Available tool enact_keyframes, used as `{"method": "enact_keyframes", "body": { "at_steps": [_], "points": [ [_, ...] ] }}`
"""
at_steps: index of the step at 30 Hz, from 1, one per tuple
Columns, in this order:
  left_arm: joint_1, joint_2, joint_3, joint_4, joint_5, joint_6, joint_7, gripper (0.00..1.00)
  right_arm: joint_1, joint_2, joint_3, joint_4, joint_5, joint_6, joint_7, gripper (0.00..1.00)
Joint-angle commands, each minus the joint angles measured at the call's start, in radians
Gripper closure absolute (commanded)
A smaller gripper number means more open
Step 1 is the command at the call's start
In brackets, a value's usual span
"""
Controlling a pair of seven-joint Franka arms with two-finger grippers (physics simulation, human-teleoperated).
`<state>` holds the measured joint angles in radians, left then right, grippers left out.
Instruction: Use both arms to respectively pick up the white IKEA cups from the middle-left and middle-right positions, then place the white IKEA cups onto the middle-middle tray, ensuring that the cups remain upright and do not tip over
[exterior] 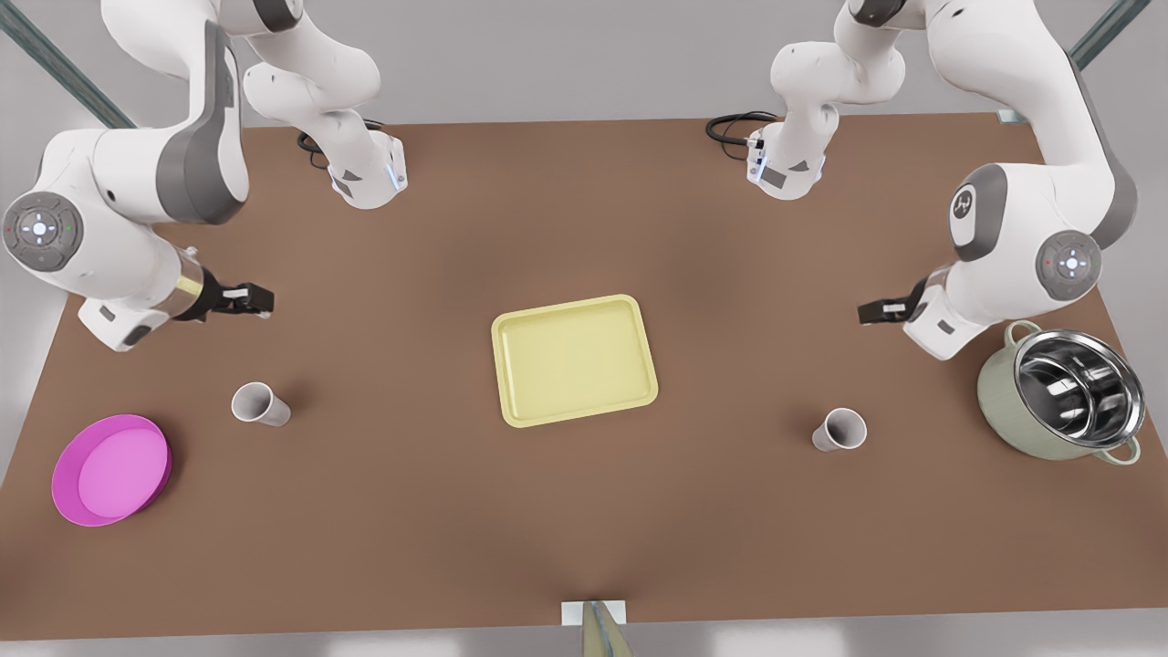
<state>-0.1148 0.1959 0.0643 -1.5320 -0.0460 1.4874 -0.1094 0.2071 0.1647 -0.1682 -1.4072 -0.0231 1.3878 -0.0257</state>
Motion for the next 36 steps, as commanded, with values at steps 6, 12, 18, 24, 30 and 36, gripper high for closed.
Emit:
{"method": "enact_keyframes", "body": {
  "at_steps": [6,12,18,24,30,36],
  "points": [
    [0.046,0.335,0.025,0.187,0.005,0.209,0.027,0.0,-0.156,0.191,-0.004,0.059,-0.021,0.138,-0.161,0.0],
    [0.046,0.471,0.025,0.181,-0.002,0.468,0.02,0.0,-0.298,0.381,0.003,0.013,0.02,0.413,-0.232,0.0],
    [0.079,0.494,0.025,0.122,-0.002,0.524,0.025,0.0,-0.296,0.423,0.009,-0.136,0.117,0.669,-0.275,0.0],
    [0.072,0.527,0.025,0.052,0.0,0.524,0.027,0.0,-0.311,0.326,0.009,-0.311,0.12,0.783,-0.353,0.0],
    [0.064,0.516,0.02,0.035,-0.064,0.524,0.019,0.58,-0.321,0.312,0.004,-0.386,0.123,0.771,-0.373,0.0],
    [0.05,0.525,0.014,0.03,-0.117,0.524,0.02,0.58,-0.337,0.335,-0.001,-0.411,0.12,0.79,-0.373,0.0]
  ]
}}
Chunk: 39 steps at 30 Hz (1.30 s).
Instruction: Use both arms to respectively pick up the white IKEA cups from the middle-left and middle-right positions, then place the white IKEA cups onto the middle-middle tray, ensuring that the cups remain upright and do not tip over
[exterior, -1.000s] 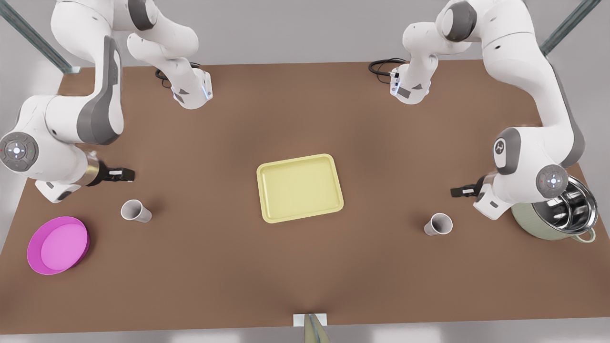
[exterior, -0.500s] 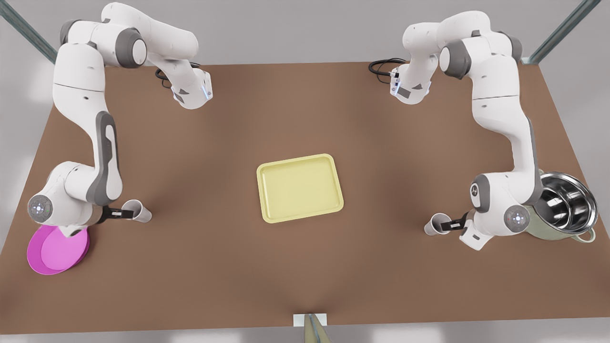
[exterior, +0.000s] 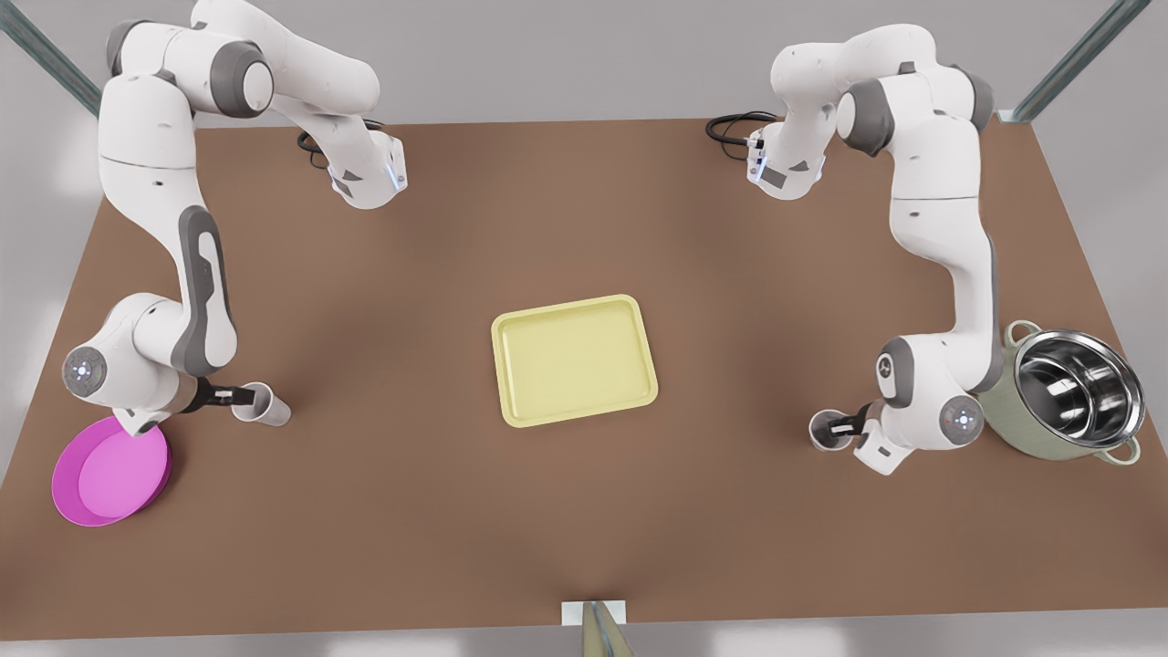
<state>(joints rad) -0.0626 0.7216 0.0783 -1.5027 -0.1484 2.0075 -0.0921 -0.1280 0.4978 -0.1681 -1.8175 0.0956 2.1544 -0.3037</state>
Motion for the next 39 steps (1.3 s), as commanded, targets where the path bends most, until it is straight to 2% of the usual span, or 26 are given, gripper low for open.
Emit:
{"method": "enact_keyframes", "body": {
  "at_steps": [1,3,4,8,9,10,12,13,17,21,25,27,31,35,38,39],
  "points": [
    [-0.005,-0.002,-0.002,0.001,-0.013,0.004,0.003,0.58,-0.004,0.015,-0.001,0.0,0.001,0.03,-0.095,0.0],
    [-0.013,-0.008,-0.002,0.001,-0.008,0.004,0.003,0.75,-0.015,0.03,0.001,-0.003,0.001,0.038,-0.095,0.0],
    [-0.019,-0.008,-0.002,0.001,-0.007,0.004,0.005,0.79,-0.015,0.042,0.001,-0.003,0.004,0.054,-0.095,0.0],
    [-0.063,-0.036,-0.005,0.001,-0.007,-0.004,-0.061,0.79,-0.013,0.056,0.004,0.003,0.004,0.061,-0.094,0.0],
    [-0.117,-0.033,-0.015,0.004,-0.008,-0.012,-0.141,0.79,-0.013,0.062,0.005,0.004,0.004,0.061,-0.094,0.04],
    [-0.163,-0.034,-0.038,0.024,-0.013,-0.024,-0.26,0.78,-0.012,0.061,0.005,0.006,0.001,0.061,-0.095,0.16],
    [-0.172,-0.034,-0.179,0.061,-0.01,-0.024,-0.547,0.78,-0.007,0.061,0.007,0.006,0.001,0.061,-0.095,0.36],
    [-0.195,-0.034,-0.236,0.087,-0.005,-0.024,-0.724,0.78,-0.005,0.061,0.007,0.007,-0.001,0.061,-0.095,0.42],
    [-0.348,-0.021,-0.241,0.148,-0.005,-0.018,-1.054,0.78,0.01,0.051,0.007,0.01,-0.001,0.048,-0.092,0.57],
    [-0.353,0.073,-0.242,0.177,-0.005,0.091,-1.066,0.78,0.031,0.05,0.007,0.01,-0.001,0.042,-0.088,0.79],
    [-0.345,0.058,-0.295,0.164,-0.005,0.074,-1.066,0.78,0.054,0.041,0.009,0.053,-0.001,-0.022,-0.069,0.79],
    [-0.345,0.009,-0.327,0.081,-0.005,0.089,-1.066,0.78,0.1,0.027,0.009,0.093,0.004,-0.114,0.021,0.79],
    [-0.352,-0.014,-0.336,-0.01,-0.003,0.197,-1.063,0.77,0.237,-0.012,0.012,0.09,0.09,-0.203,0.307,0.79],
    [-0.347,0.01,-0.342,-0.017,0.003,0.221,-1.057,0.77,0.416,-0.004,0.016,0.093,0.171,-0.189,0.684,0.79],
    [-0.35,0.03,-0.342,-0.016,0.004,0.243,-1.051,0.66,0.56,0.002,0.016,0.116,0.239,-0.166,0.903,0.79],
    [-0.348,0.03,-0.342,-0.016,0.003,0.243,-1.043,0.44,0.603,0.011,0.016,0.142,0.282,-0.166,0.937,0.79]
  ]
}}
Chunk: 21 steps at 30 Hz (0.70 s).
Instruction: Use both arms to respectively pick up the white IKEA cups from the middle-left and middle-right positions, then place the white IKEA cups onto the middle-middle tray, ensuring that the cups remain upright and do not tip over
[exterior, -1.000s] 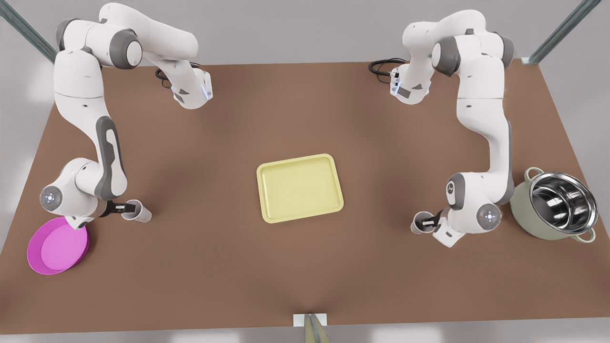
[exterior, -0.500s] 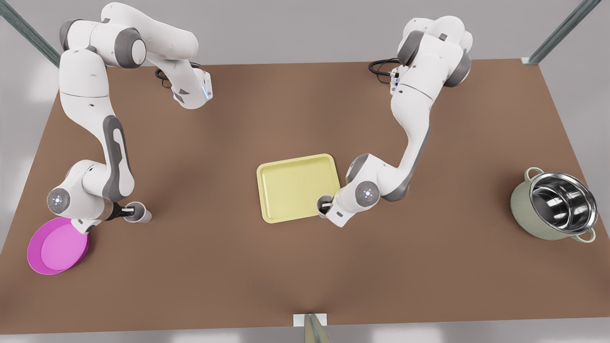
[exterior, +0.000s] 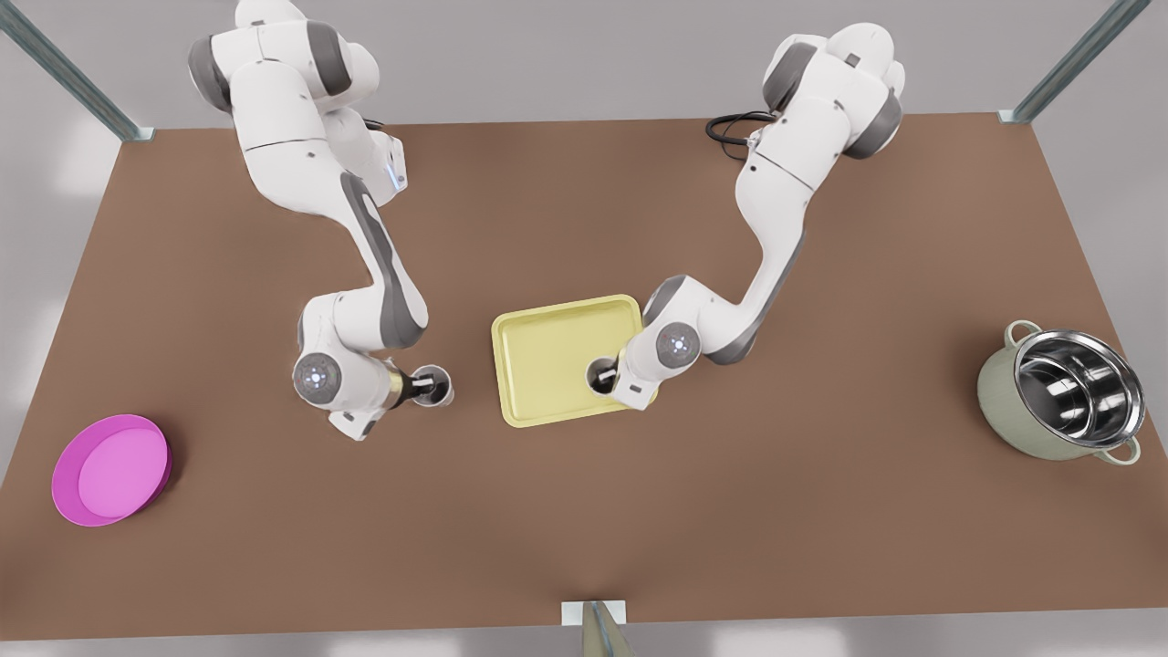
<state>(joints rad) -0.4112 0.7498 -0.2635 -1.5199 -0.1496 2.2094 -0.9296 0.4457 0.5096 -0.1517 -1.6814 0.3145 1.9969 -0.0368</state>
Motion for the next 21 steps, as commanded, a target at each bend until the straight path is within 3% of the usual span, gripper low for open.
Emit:
{"method": "enact_keyframes", "body": {
  "at_steps": [1,2,14,17,20,21],
  "points": [
    [0.003,0.002,0.0,0.0,0.004,0.039,-0.176,0.23,0.056,0.014,0.0,0.035,0.104,-0.009,0.69,0.79],
    [0.006,0.002,0.0,0.0,0.004,0.039,-0.175,0.0,0.09,0.014,0.0,0.054,0.136,-0.003,0.69,0.79],
    [0.019,-0.026,-0.011,-0.002,0.004,0.003,-0.184,0.0,0.226,0.102,-0.003,0.069,0.127,0.149,0.765,0.79],
    [0.045,-0.081,-0.011,0.001,0.021,-0.135,-0.184,0.0,0.231,0.124,-0.003,0.063,0.127,0.203,0.764,0.79],
    [0.127,-0.156,-0.016,0.104,0.11,-0.49,-0.118,0.0,0.231,0.13,-0.003,0.063,0.127,0.218,0.764,0.79],
    [0.187,-0.236,-0.016,0.138,0.136,-0.655,0.015,0.0,0.231,0.132,-0.003,0.063,0.127,0.218,0.765,0.6]
  ]
}}
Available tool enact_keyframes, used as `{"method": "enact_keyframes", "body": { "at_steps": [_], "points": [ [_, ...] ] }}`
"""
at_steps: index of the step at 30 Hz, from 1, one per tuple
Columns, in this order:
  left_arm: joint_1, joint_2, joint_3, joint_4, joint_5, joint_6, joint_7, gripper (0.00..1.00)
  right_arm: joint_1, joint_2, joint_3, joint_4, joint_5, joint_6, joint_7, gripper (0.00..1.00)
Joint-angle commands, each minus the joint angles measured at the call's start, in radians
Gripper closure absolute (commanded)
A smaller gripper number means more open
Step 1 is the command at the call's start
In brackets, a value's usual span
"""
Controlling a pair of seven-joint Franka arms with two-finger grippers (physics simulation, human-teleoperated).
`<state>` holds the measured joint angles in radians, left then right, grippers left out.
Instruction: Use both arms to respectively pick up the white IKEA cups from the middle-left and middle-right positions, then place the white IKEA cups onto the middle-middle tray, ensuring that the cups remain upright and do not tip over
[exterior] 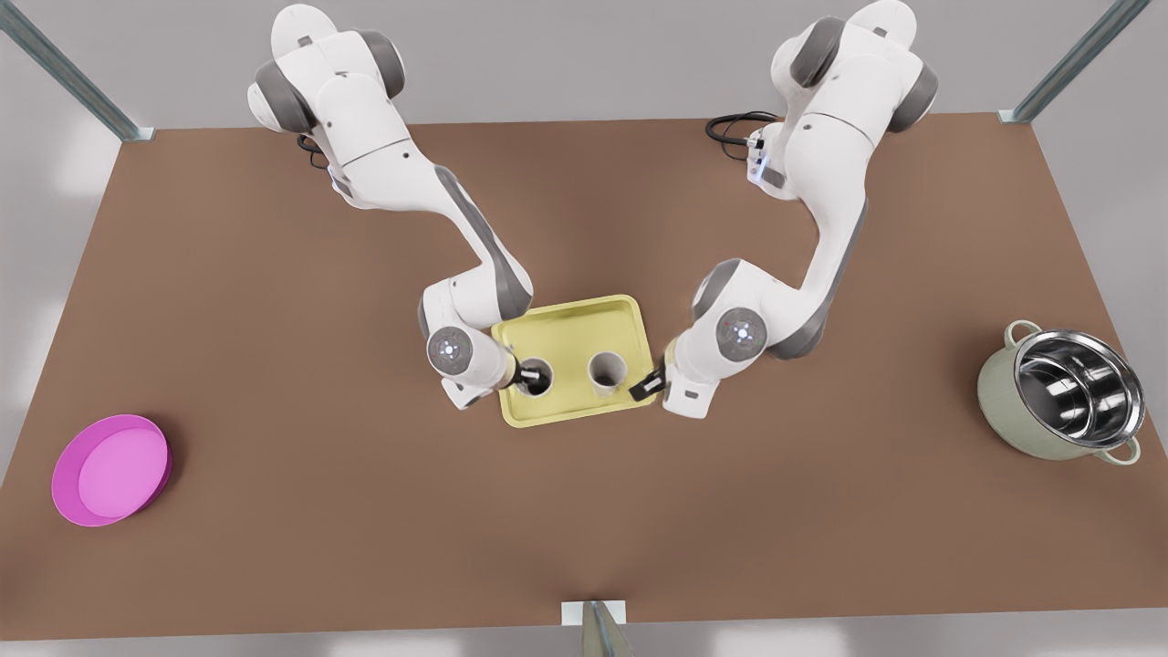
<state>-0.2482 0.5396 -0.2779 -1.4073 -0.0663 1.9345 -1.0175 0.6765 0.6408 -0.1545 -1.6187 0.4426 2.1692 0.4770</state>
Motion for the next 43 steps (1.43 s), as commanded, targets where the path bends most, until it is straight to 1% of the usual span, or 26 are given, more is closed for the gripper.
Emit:
{"method": "enact_keyframes", "body": {
  "at_steps": [1,2,3,4,5,6,7,10,14,18,20,22,23,24,26,27,28,29,31,32,33,34,35,36,38,43],
  "points": [
    [0.107,-0.113,0.0,0.048,0.103,-0.512,0.339,0.0,0.0,0.0,0.001,-0.001,-0.002,0.044,0.25,0.0],
    [0.156,-0.125,0.002,0.141,0.118,-0.621,0.495,0.0,0.003,0.0,0.001,-0.004,-0.002,0.044,0.25,0.0],
    [0.168,-0.124,0.006,0.211,0.187,-0.736,0.69,0.0,0.003,0.0,0.001,-0.004,-0.002,0.044,0.25,0.0],
    [0.213,-0.157,0.02,0.215,0.217,-0.764,0.976,0.0,0.002,0.0,0.001,-0.004,-0.002,0.044,0.25,0.0],
    [0.103,-0.317,0.183,0.035,0.207,-0.587,0.993,0.0,0.002,0.002,0.001,-0.007,-0.002,0.044,0.249,0.0],
    [0.109,-0.362,0.189,-0.013,0.197,-0.535,0.99,0.0,0.002,0.002,0.001,-0.007,-0.002,0.044,0.244,0.0],
    [0.115,-0.337,0.19,0.03,0.175,-0.565,0.99,0.0,0.0,0.002,0.0,-0.009,-0.004,0.044,0.239,0.0],
    [0.122,-0.34,0.181,0.028,0.164,-0.608,0.994,0.0,-0.006,0.002,0.0,-0.009,-0.004,0.044,0.233,0.0],
    [0.129,-0.32,0.181,0.024,0.161,-0.551,0.996,0.0,-0.006,0.0,0.0,-0.009,-0.004,0.043,0.235,0.0],
    [0.138,-0.323,0.181,0.014,0.163,-0.556,0.998,0.0,0.005,-0.092,0.001,-0.075,-0.004,0.02,0.242,0.0],
    [0.139,-0.322,0.18,0.005,0.163,-0.551,0.996,0.0,0.015,-0.165,0.0,-0.13,-0.002,-0.002,0.246,0.0],
    [0.136,-0.322,0.18,0.005,0.166,-0.537,0.996,0.0,0.002,-0.185,-0.005,-0.132,-0.004,-0.049,0.232,0.0],
    [0.136,-0.322,0.18,0.004,0.164,-0.537,0.996,0.0,-0.021,-0.173,-0.008,-0.132,-0.004,-0.064,0.201,0.0],
    [0.135,-0.319,0.18,0.004,0.166,-0.54,0.993,0.0,-0.096,-0.126,-0.008,-0.107,-0.005,-0.129,0.091,0.0],
    [0.136,-0.32,0.18,-0.001,0.166,-0.548,0.993,0.0,-0.25,-0.052,-0.01,-0.023,-0.033,-0.163,-0.248,0.0],
    [0.136,-0.322,0.18,-0.007,0.164,-0.563,0.993,0.0,-0.287,-0.058,-0.011,0.031,-0.241,-0.184,-0.368,0.0],
    [0.138,-0.323,0.18,-0.009,0.164,-0.565,0.994,0.0,-0.29,-0.078,-0.028,0.144,-0.433,-0.317,-0.616,0.0],
    [0.138,-0.323,0.18,-0.009,0.164,-0.574,0.994,0.0,-0.293,-0.127,-0.063,0.198,-0.447,-0.393,-0.686,0.0],
    [0.142,-0.322,0.18,-0.009,0.164,-0.569,0.994,0.0,-0.299,-0.259,-0.054,0.203,-0.452,-0.474,-0.612,0.0],
    [0.158,-0.322,0.181,-0.009,0.164,-0.566,0.994,0.0,-0.304,-0.316,-0.046,0.206,-0.455,-0.535,-0.444,0.0],
    [0.167,-0.322,0.181,-0.007,0.166,-0.565,0.994,0.0,-0.314,-0.354,-0.045,0.209,-0.452,-0.59,-0.419,0.0],
    [0.178,-0.322,0.181,-0.007,0.171,-0.571,0.998,0.0,-0.386,-0.417,0.012,0.207,-0.455,-0.624,-0.419,0.0],
    [0.188,-0.322,0.181,-0.007,0.194,-0.589,1.013,0.0,-0.416,-0.472,0.053,0.2,-0.513,-0.647,-0.419,0.0],
    [0.19,-0.322,0.181,-0.01,0.201,-0.595,1.028,0.0,-0.451,-0.506,0.101,0.198,-0.515,-0.684,-0.419,0.0],
    [0.202,-0.32,0.181,-0.019,0.201,-0.6,1.05,0.0,-0.459,-0.543,0.107,0.195,-0.51,-0.733,-0.416,0.0],
    [0.204,-0.319,0.181,-0.032,0.2,-0.592,1.05,0.0,-0.482,-0.564,0.112,0.145,-0.505,-0.73,-0.408,0.0]
  ]
}}
